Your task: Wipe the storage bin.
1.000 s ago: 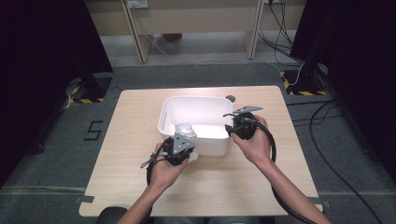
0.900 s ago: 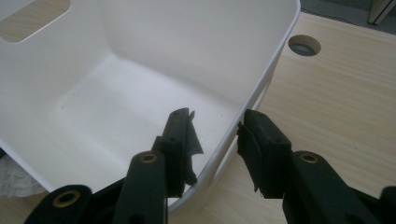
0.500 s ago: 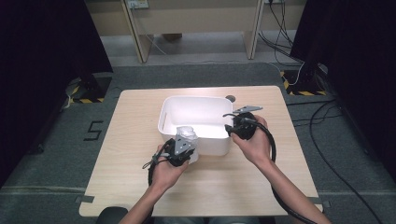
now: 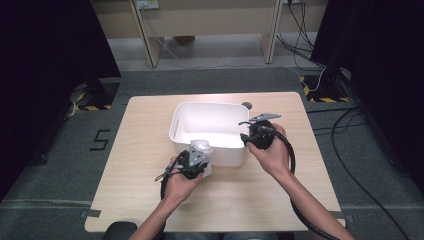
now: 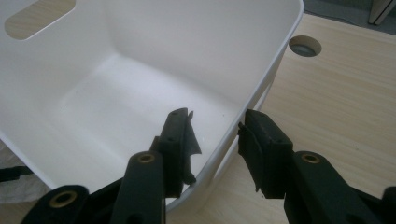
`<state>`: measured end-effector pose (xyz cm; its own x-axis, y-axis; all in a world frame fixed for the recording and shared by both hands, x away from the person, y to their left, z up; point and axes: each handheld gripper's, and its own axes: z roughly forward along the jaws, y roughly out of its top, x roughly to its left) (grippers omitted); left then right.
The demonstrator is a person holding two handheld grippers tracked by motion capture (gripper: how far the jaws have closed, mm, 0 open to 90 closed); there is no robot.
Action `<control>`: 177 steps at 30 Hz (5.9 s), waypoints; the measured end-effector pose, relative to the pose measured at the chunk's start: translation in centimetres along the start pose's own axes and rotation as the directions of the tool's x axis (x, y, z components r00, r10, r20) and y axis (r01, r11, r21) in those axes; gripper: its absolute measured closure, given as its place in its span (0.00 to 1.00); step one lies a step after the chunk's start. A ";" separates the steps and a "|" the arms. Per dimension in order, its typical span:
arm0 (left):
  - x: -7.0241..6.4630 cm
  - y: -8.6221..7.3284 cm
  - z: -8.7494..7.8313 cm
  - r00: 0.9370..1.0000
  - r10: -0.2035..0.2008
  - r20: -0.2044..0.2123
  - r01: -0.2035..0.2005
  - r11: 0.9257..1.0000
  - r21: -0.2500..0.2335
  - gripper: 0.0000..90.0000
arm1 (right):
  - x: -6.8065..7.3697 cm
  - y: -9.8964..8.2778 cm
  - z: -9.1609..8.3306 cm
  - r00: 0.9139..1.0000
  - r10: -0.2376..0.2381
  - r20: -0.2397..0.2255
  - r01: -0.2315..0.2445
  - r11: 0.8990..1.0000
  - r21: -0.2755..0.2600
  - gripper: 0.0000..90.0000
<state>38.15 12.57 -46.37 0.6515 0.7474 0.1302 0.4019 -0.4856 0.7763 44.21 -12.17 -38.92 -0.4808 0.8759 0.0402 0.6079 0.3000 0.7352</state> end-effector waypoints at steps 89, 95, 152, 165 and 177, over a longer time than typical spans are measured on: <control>-1.5 2.6 -0.3 0.999 0.018 0.033 -0.017 0.999 -0.036 0.91 | 0.0 0.0 0.1 1.000 0.011 -0.004 -0.011 1.000 -0.005 0.68; -1.6 3.4 -1.2 1.000 0.021 0.023 -0.019 0.997 -0.078 0.91 | 0.0 0.0 0.1 1.000 0.009 -0.004 -0.009 1.000 -0.006 0.68; -2.3 1.2 2.3 0.998 0.023 0.063 -0.025 0.999 0.022 0.91 | 0.0 0.1 0.1 1.000 0.003 -0.001 -0.003 1.000 -0.007 0.68; -2.7 3.1 0.9 0.997 0.037 0.069 -0.035 0.999 -0.032 0.91 | 0.0 0.1 0.1 1.000 0.004 -0.002 -0.004 1.000 -0.007 0.68; -2.9 3.5 0.7 0.997 0.046 0.066 -0.044 0.998 -0.040 0.91 | 0.0 0.1 0.1 1.000 0.005 -0.002 -0.005 1.000 -0.006 0.68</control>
<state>38.14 8.36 -44.44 0.7105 0.6925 0.1250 0.3467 -0.4991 0.7941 44.35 -12.14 -38.96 -0.4789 0.8767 0.0449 0.6063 0.2934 0.7392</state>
